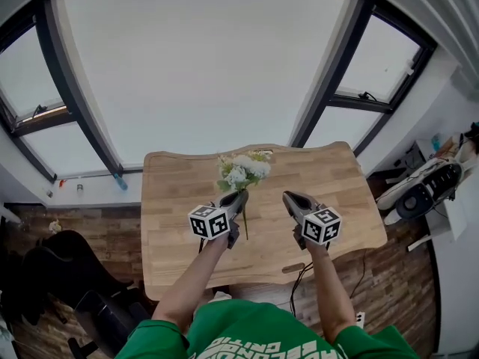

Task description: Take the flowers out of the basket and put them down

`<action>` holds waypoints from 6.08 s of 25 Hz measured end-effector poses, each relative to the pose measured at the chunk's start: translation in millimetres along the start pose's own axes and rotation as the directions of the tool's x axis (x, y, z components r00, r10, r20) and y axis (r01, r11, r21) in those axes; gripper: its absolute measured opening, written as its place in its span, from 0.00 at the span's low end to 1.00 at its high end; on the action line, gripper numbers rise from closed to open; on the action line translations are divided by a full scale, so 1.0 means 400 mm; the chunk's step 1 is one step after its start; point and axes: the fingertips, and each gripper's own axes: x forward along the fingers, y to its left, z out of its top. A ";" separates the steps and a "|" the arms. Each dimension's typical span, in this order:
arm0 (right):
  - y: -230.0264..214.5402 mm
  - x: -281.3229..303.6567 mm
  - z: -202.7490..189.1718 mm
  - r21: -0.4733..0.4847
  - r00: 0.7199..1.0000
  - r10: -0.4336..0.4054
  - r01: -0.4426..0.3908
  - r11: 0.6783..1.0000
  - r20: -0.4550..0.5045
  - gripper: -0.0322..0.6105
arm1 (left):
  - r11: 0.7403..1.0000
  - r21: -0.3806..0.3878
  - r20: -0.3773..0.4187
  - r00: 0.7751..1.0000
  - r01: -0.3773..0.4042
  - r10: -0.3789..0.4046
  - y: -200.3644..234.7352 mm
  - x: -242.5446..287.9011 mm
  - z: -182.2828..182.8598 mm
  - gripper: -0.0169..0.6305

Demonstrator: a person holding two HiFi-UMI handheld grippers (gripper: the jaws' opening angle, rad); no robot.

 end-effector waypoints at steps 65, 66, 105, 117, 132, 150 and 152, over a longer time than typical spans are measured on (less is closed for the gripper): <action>-0.469 -0.051 -0.312 0.258 0.979 0.056 -0.004 0.966 -0.195 0.06 | 0.924 -0.155 -0.491 0.839 -0.350 0.236 0.248 0.332 -0.621 0.09; -0.472 -0.054 -0.324 0.264 0.978 0.052 0.003 0.965 -0.203 0.06 | 0.924 -0.151 -0.503 0.832 -0.351 0.234 0.253 0.334 -0.632 0.10; -0.419 -0.197 -0.735 0.429 0.862 0.141 0.095 0.898 -0.486 0.06 | 0.927 -0.132 -0.636 0.747 -0.351 0.192 0.271 0.355 -0.903 0.24; -0.401 -0.177 -0.727 0.427 0.865 0.148 0.083 0.901 -0.480 0.06 | 0.943 -0.114 -0.627 0.759 -0.314 0.177 0.257 0.340 -0.886 0.33; -0.362 -0.145 -0.700 0.401 0.862 0.157 0.058 0.914 -0.482 0.06 | 0.953 -0.015 -0.552 0.797 -0.302 0.244 0.250 0.262 -0.769 0.28; -0.349 -0.089 -0.699 0.365 0.870 0.073 0.127 0.922 -0.488 0.06 | 0.982 0.026 -0.501 0.848 -0.185 0.173 0.244 0.217 -0.615 0.05; -0.343 -0.086 -0.683 0.361 0.878 0.062 0.131 0.923 -0.476 0.06 | 0.987 0.032 -0.483 0.862 -0.156 0.152 0.225 0.224 -0.588 0.05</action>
